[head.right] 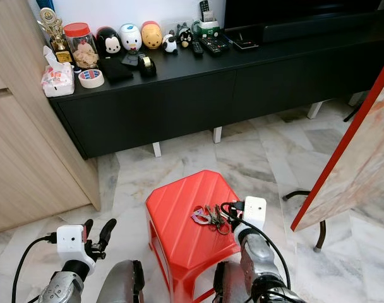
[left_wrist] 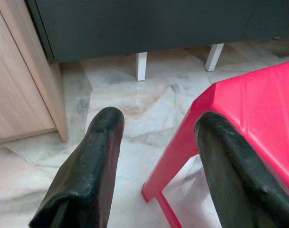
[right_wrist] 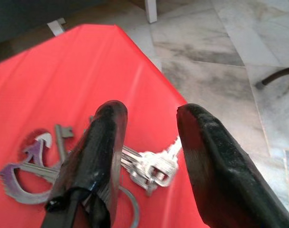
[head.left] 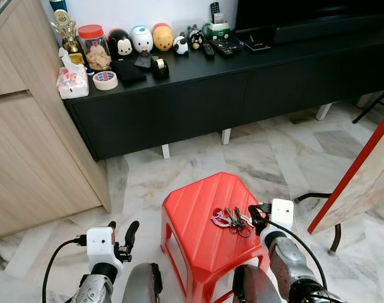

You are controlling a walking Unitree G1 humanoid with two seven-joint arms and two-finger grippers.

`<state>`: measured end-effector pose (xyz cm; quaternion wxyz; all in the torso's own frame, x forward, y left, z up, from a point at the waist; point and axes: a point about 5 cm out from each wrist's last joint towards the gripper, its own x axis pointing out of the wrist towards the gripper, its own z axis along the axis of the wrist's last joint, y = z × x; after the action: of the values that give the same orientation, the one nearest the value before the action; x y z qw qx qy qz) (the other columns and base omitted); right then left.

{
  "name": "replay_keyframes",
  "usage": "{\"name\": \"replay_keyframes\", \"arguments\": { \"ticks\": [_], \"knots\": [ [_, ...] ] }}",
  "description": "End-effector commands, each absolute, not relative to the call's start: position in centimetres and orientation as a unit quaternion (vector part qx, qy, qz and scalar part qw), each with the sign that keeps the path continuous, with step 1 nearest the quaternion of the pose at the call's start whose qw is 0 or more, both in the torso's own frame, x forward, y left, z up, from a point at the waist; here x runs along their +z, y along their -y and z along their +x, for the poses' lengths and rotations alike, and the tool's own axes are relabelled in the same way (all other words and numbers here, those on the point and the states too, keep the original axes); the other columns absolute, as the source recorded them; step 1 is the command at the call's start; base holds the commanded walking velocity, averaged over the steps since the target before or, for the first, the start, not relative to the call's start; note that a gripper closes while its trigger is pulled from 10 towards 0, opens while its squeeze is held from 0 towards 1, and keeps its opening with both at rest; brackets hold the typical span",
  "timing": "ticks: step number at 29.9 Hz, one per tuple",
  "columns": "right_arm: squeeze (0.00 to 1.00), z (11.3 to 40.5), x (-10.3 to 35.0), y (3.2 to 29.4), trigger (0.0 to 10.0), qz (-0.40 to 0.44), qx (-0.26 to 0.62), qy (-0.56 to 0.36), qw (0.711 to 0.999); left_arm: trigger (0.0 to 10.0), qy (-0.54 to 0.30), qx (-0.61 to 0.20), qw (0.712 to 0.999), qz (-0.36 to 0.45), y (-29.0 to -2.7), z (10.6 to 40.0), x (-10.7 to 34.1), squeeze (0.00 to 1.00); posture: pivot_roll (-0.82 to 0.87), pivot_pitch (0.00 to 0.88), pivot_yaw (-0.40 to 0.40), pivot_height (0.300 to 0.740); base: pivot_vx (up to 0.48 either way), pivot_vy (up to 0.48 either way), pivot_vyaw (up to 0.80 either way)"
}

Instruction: Hang keys on a hook

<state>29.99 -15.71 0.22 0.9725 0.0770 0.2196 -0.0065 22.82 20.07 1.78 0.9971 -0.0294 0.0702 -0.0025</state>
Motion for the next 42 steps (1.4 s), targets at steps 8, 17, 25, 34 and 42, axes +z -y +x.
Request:
{"name": "replay_keyframes", "arguments": {
  "ticks": [8, 17, 25, 34, 42],
  "knots": [
    [0.0, 29.1, -0.9, 14.9, 10.0, 0.073, 0.017, -0.257, 0.963, 10.0, -0.079, 0.0, 0.997, -0.026, -20.4, 22.6, 1.7, 0.0, 0.11, 0.1, 0.009, 0.579, 0.0, 0.0, 0.0],
    [0.0, 28.7, -1.3, 14.7, 10.0, 0.062, 0.019, -0.272, 0.96, 10.0, -0.081, 0.001, 0.996, -0.026, -20.5, 22.5, 1.6, 0.0, 0.11, 0.101, 0.009, 0.579, 0.0, 0.0, 0.0],
    [0.0, 28.6, -1.5, 14.8, 10.0, 0.062, 0.011, -0.277, 0.959, 10.0, -0.082, 0.003, 0.996, -0.026, -20.5, 22.4, 1.5, 0.0, 0.11, 0.102, 0.009, 0.579, 0.0, 0.0, 0.0],
    [0.0, 28.1, -2.0, 14.9, 10.0, 0.056, 0.014, -0.295, 0.954, 10.0, -0.083, 0.003, 0.996, -0.025, -20.5, 22.4, 1.5, 0.0, 0.11, 0.101, 0.008, 0.579, 0.0, 0.0, 0.0],
    [0.0, 27.8, -2.3, 14.8, 6.5, 0.053, 0.013, -0.312, 0.949, 10.0, -0.085, 0.004, 0.996, -0.021, -20.6, 22.4, 1.4, 0.0, 0.11, 0.101, 0.008, 0.579, 0.0, 0.0, 0.0]
  ]
}}
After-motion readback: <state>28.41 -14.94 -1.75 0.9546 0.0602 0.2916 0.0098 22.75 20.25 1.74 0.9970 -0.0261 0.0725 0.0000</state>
